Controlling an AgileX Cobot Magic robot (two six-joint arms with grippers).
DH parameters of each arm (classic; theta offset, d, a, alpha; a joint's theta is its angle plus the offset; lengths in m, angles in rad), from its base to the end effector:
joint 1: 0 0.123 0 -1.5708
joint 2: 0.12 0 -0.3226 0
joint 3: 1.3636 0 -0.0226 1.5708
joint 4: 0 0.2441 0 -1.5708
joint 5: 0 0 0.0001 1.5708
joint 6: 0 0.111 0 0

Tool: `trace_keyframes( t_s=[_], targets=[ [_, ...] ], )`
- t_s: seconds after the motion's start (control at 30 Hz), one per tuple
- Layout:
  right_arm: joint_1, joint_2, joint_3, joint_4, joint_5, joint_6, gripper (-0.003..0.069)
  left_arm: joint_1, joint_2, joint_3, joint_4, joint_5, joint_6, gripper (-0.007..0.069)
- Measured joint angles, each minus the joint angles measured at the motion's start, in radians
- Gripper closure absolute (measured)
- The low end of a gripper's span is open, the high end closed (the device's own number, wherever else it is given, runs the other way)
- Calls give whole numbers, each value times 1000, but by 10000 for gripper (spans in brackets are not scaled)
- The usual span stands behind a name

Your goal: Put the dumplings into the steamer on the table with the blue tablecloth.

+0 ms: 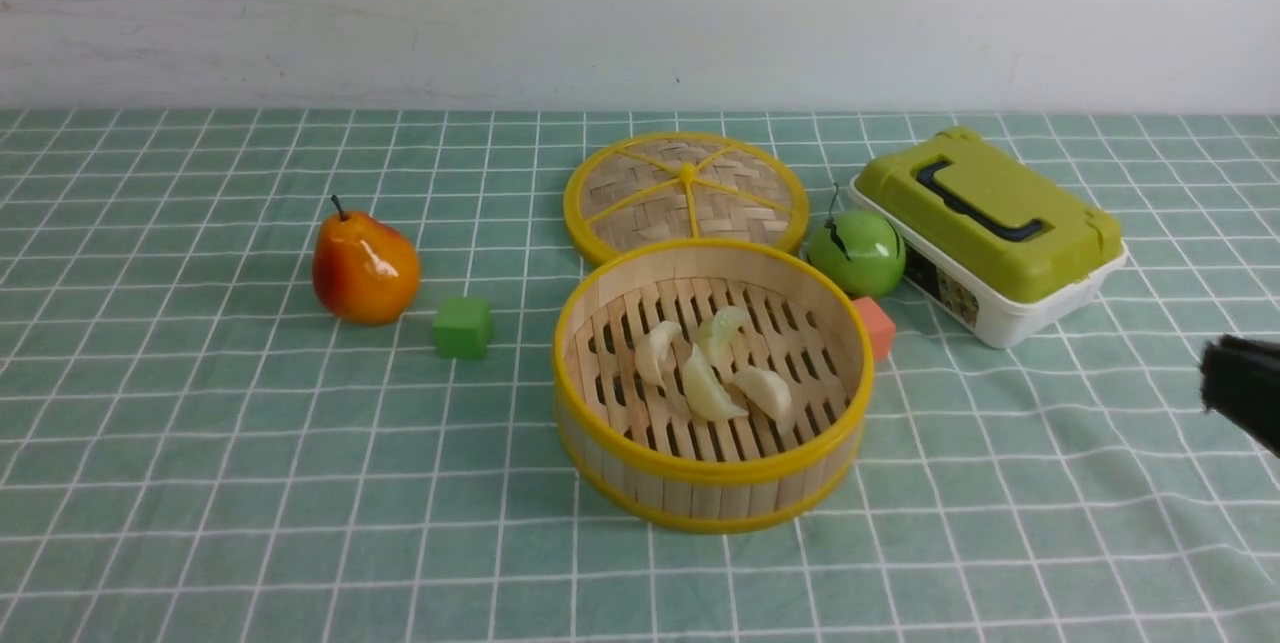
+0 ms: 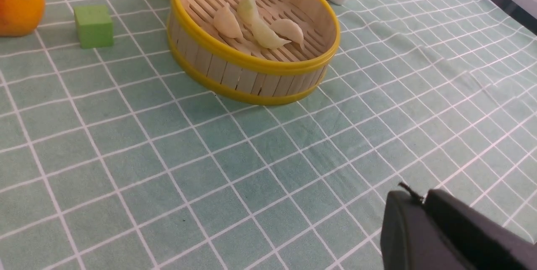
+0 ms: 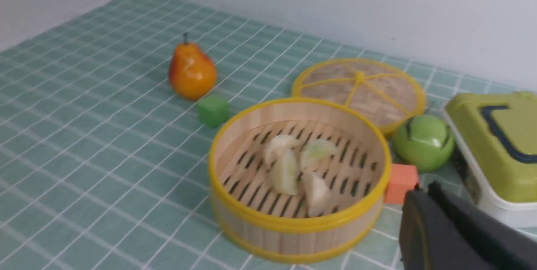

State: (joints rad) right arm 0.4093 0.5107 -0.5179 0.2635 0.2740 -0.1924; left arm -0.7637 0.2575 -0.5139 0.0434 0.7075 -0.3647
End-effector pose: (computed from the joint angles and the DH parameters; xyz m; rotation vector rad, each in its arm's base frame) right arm 0.0789 0.0428 0.3399 -0.3554 1.7220 0.4058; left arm 0.0210 -0.0157 0.3059 0.4094 1.9566 -0.6937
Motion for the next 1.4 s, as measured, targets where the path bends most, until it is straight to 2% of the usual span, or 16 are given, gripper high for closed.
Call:
trace_keyframes(
  t_s=[0.13,0.33,0.43,0.53,0.8,1.4],
  targets=[
    [-125,-168,155,-61,-55,82,670,0,0,0,0,0,0,575],
    [-378,-419,385,-222,-34,287,670,0,0,2,0,0,0,573],
    [-435,-486,479,-239,-22,340,670,0,0,2,0,0,0,568],
    [-439,-518,540,-246,26,358,669,0,0,2,0,0,0,564],
    [-439,-521,536,-249,105,360,669,0,0,2,0,0,0,554],
    [-439,-522,536,-249,109,363,657,0,1,2,0,0,0,534]
  ],
)
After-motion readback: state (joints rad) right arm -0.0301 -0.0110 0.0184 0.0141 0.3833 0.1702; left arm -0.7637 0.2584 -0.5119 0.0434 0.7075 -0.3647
